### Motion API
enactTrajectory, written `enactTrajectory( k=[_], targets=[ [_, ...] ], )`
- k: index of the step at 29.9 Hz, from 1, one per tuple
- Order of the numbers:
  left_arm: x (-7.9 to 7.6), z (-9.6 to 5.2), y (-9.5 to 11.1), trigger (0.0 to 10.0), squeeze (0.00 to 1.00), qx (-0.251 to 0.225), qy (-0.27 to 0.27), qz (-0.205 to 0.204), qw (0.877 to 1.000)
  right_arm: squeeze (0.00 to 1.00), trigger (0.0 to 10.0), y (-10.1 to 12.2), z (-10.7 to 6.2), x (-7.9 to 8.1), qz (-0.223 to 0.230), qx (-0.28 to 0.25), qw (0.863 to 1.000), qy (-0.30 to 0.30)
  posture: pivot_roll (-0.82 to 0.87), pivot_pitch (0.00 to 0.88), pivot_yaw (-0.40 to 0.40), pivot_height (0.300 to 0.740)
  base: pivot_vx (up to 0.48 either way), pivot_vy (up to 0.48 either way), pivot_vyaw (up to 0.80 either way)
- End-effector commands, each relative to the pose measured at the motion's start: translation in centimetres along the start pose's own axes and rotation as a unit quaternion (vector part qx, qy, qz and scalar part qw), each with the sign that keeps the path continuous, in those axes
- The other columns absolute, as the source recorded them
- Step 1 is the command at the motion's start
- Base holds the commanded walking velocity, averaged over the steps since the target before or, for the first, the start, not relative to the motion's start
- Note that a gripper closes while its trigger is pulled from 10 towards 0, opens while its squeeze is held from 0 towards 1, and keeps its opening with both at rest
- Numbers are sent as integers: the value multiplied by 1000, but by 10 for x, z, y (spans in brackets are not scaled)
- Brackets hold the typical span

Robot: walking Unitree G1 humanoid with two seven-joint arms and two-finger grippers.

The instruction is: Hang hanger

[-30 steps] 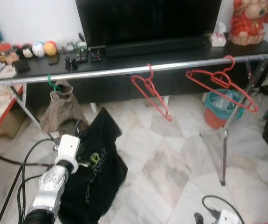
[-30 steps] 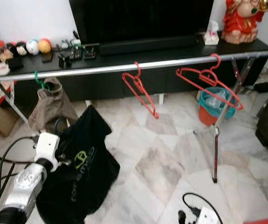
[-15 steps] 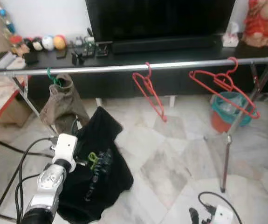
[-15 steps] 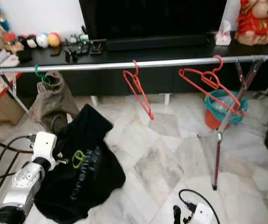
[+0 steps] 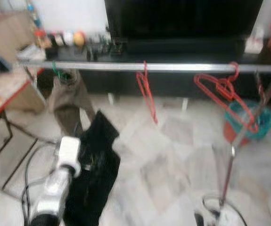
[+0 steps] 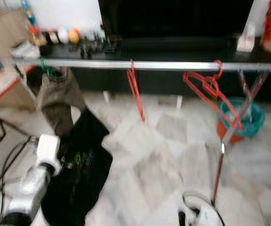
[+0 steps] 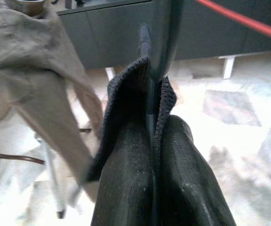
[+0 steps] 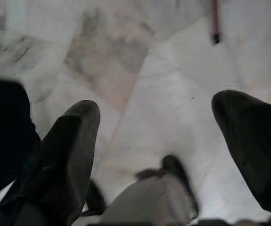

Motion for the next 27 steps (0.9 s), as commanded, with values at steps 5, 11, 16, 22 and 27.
enactTrajectory(
  k=[5, 11, 16, 22, 27],
  targets=[
    [15, -5, -8, 10000, 0, 9, 35, -8, 999, 0, 10000, 1, 1, 4, -13, 5, 1000, 11, -96, 0, 24, 740, 0, 0, 0],
    [13, -5, -9, 10000, 0, 11, 52, -23, 998, 0, 10000, 14, 2, -4, -33, -4, 999, 12, -80, 0, -12, 740, 0, 0, 0],
    [13, -4, -6, 10000, 0, 5, 51, -23, 998, 0, 10000, 20, 5, 0, -34, -11, 999, 15, -80, 0, -10, 740, 0, 0, 0],
    [18, -1, 0, 10000, 0, -3, 58, -14, 998, 0, 10000, 14, 6, 10, -25, -6, 999, 28, -69, 0, -1, 740, 0, 0, 0],
    [22, 3, 9, 10000, 0, -17, 66, -10, 998, 0, 10000, 10, 6, 16, -23, -1, 999, 34, -64, 0, 7, 740, 149, 0, 0]
  ],
)
Point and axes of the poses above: a point about 5 cm out from each wrist's last joint towards the gripper, its own z axis pointing out of the wrist towards the gripper, its own y axis along the axis of the wrist's last joint, x = y × z, the point moved 4 cm from there along z, pointing out of the wrist towards the gripper, and after that the axes turned 12 degrees about z, right-handed, at the moved point
